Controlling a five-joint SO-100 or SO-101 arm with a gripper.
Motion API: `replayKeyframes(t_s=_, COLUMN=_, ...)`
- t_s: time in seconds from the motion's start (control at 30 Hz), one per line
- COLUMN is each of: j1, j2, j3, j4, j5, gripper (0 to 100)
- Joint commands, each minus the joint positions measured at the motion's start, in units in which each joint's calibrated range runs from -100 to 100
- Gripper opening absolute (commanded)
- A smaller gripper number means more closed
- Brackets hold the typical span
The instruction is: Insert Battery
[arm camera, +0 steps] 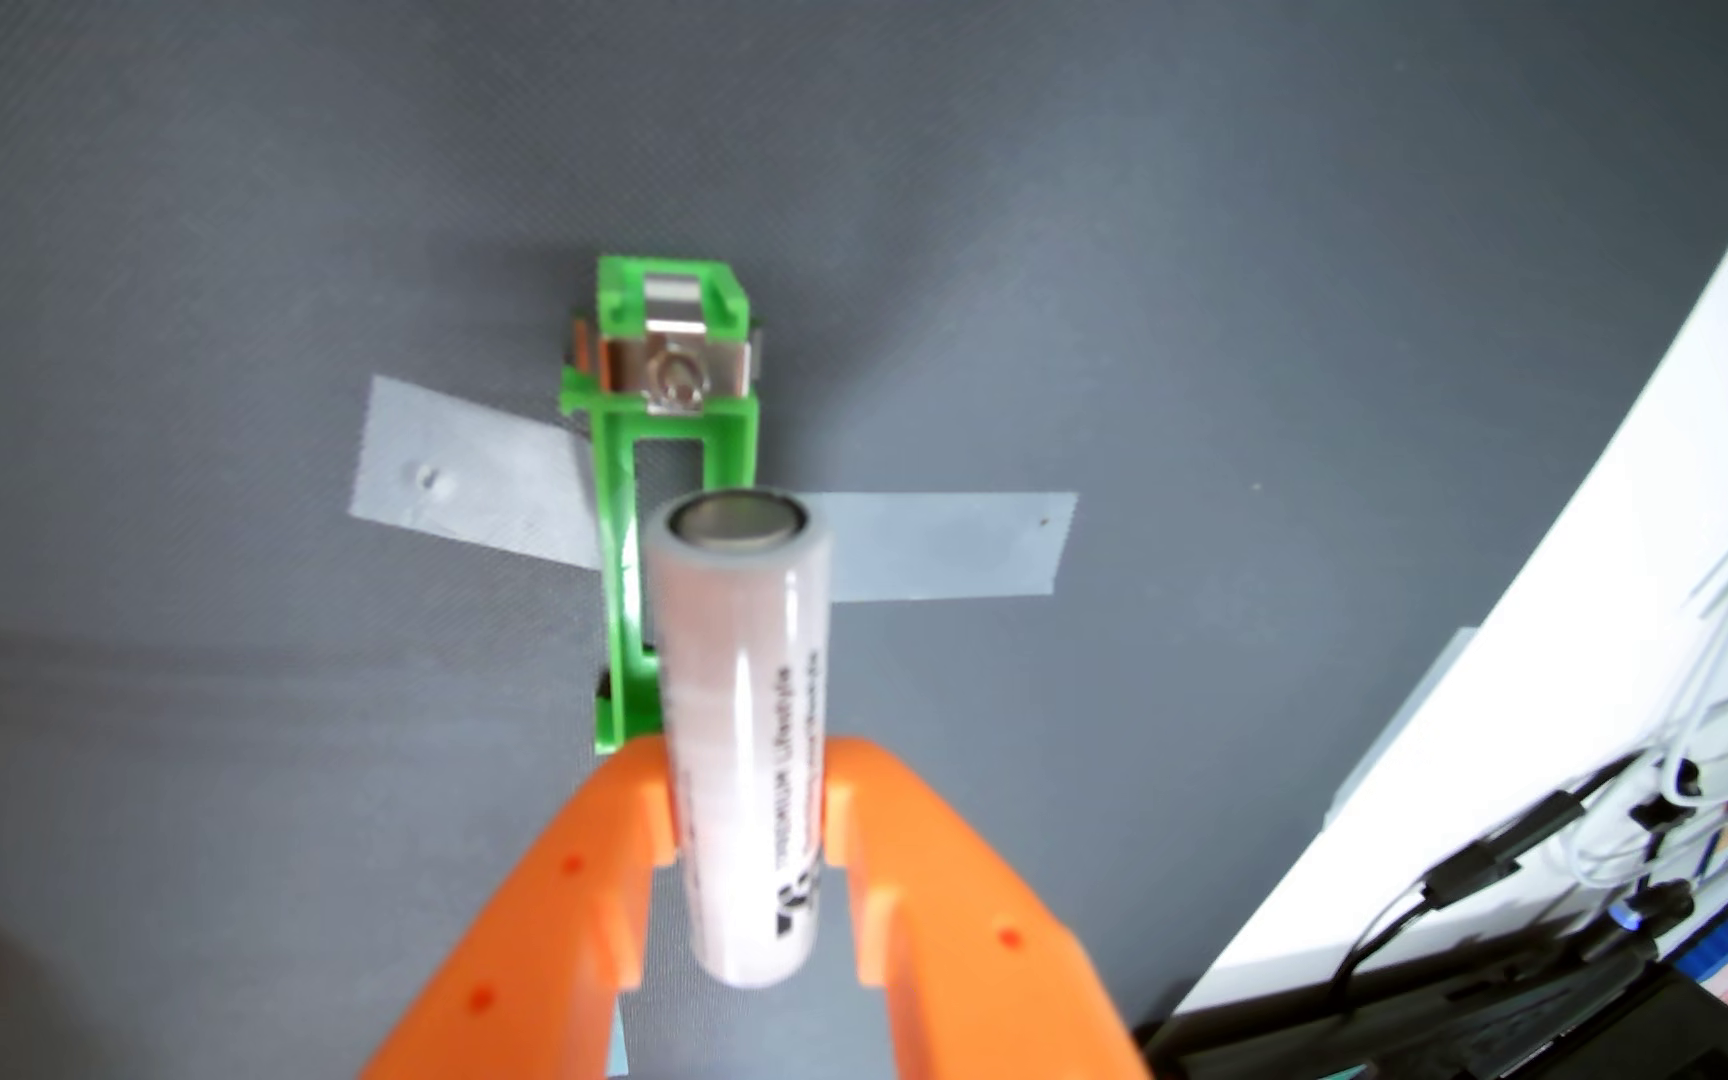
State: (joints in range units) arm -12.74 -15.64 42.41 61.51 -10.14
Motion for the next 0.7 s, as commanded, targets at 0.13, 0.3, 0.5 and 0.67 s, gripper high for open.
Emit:
replayKeyframes(t_s=0.13, j1=0.3, j2=-1.7, j3=0.6, j4=-0.7, j5=-0.1, gripper=1)
replayKeyframes(t_s=0.3, j1=0.3, j2=-1.7, j3=0.6, j4=-0.7, j5=-0.1, gripper=1)
replayKeyframes(t_s=0.5, j1=0.3, j2=-1.7, j3=1.0, j4=-0.8, j5=-0.1, gripper=1)
replayKeyframes(t_s=0.67, j1=0.3, j2=-1.8, j3=2.6, j4=-3.1, j5=-0.1, gripper=1)
